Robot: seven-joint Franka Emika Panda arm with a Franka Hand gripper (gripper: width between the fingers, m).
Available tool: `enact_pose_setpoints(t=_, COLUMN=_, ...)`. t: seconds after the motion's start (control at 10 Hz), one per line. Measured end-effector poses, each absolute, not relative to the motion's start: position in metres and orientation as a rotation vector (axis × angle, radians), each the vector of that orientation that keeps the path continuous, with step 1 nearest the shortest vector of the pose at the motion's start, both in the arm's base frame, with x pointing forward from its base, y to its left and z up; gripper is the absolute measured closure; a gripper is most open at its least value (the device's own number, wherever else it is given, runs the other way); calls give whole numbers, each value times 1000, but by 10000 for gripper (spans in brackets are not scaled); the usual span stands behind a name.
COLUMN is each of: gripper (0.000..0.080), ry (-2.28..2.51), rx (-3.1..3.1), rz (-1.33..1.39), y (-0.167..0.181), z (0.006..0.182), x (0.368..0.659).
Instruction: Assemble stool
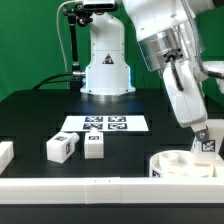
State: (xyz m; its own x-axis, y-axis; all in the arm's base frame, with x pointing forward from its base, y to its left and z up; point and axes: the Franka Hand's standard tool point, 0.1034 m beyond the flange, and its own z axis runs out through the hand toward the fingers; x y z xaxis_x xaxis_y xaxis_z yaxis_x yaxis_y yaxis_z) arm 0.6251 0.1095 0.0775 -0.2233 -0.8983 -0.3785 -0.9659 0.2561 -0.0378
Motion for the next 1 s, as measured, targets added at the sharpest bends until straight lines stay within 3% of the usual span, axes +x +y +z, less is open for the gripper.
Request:
enact_pose_setpoints(t=0.1, gripper=273, ry=2204, rx=-1726, rz=296, y=111, z=79, x=625)
enact_pose_setpoints(t=0.2, gripper=273, ry=2180, rx=-1759, rz=304, y=116, z=86, x=627)
enact_pose_setpoints(t=0.3, gripper=172, ry=2148, rx=-1807, rz=302, y=123, z=95, x=630)
enact_pose_setpoints(t=0.4, gripper=156, ry=2110, rx=-1853, rz=289, y=130, z=102, x=632)
enact_pose_setpoints(t=1.0, gripper=150, ry=1702, rx=-2253, rz=199, y=131, z=97, x=628)
